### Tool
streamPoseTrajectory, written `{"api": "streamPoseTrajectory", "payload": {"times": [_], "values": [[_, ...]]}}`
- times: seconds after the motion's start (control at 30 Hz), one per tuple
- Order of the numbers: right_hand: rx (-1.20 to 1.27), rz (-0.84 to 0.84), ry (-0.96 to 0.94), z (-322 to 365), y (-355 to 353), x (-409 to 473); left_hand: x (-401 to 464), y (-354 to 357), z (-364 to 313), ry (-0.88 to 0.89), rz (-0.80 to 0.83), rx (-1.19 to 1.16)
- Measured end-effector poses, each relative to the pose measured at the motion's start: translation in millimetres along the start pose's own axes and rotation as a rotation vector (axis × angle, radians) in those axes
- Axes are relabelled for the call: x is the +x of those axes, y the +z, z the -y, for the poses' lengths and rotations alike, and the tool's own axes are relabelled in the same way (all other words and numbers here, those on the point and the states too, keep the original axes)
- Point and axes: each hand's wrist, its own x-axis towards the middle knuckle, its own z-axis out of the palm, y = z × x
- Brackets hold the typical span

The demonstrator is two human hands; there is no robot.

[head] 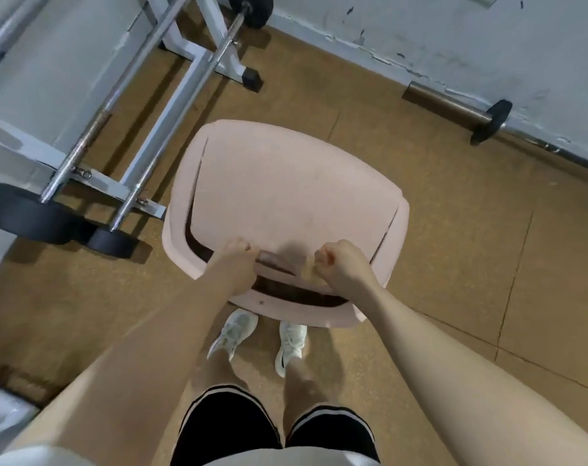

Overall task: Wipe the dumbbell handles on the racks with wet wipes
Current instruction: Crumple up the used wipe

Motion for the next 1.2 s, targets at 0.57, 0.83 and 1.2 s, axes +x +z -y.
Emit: {"api": "streamPoseTrajectory", "payload": {"times": [0.57,0.83,1.2], "values": [[0.143,0.07,0.127,26,-13,-28,-13,-79,-5,0.292,0.161,0.189],[0.422,-0.39,0.409,-2,3,-172,-52,-86,-89,0.718,0.233,0.427],[1.041,-0.916,1.138,-7,171,-419,-179,11,-238,1.368,0.454,0.921]]}}
